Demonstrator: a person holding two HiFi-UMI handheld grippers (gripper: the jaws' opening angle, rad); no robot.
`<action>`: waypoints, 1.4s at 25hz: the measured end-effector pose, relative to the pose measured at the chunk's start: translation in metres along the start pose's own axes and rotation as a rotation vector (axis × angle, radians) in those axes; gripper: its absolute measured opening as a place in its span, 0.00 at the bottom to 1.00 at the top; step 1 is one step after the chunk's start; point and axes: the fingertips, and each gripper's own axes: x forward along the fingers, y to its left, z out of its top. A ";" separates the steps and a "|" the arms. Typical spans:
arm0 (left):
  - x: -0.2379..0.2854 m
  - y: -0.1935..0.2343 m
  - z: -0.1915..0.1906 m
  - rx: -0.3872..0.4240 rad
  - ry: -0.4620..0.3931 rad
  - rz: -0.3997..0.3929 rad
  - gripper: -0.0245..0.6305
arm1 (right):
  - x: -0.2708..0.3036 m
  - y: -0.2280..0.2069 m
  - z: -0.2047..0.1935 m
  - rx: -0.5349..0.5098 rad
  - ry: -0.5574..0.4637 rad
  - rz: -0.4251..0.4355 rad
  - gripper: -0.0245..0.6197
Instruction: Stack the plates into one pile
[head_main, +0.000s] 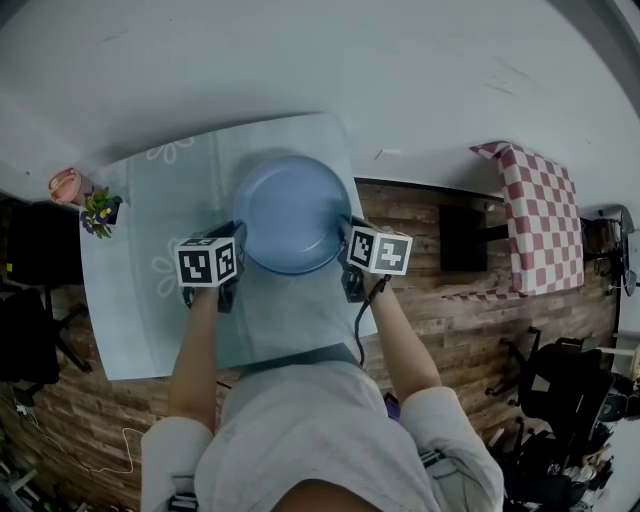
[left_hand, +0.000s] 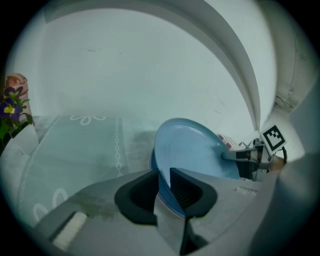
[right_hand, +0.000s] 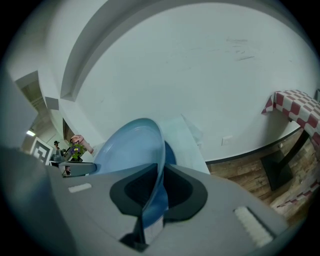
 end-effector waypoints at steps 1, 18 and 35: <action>0.003 -0.001 -0.003 -0.001 0.009 0.000 0.16 | 0.001 -0.003 -0.003 0.003 0.008 -0.003 0.10; 0.015 0.003 -0.018 0.025 0.045 0.062 0.17 | 0.010 -0.010 -0.012 -0.193 0.063 -0.074 0.15; -0.005 0.010 -0.011 0.039 -0.040 0.109 0.22 | 0.014 -0.004 -0.016 -0.441 0.084 -0.121 0.26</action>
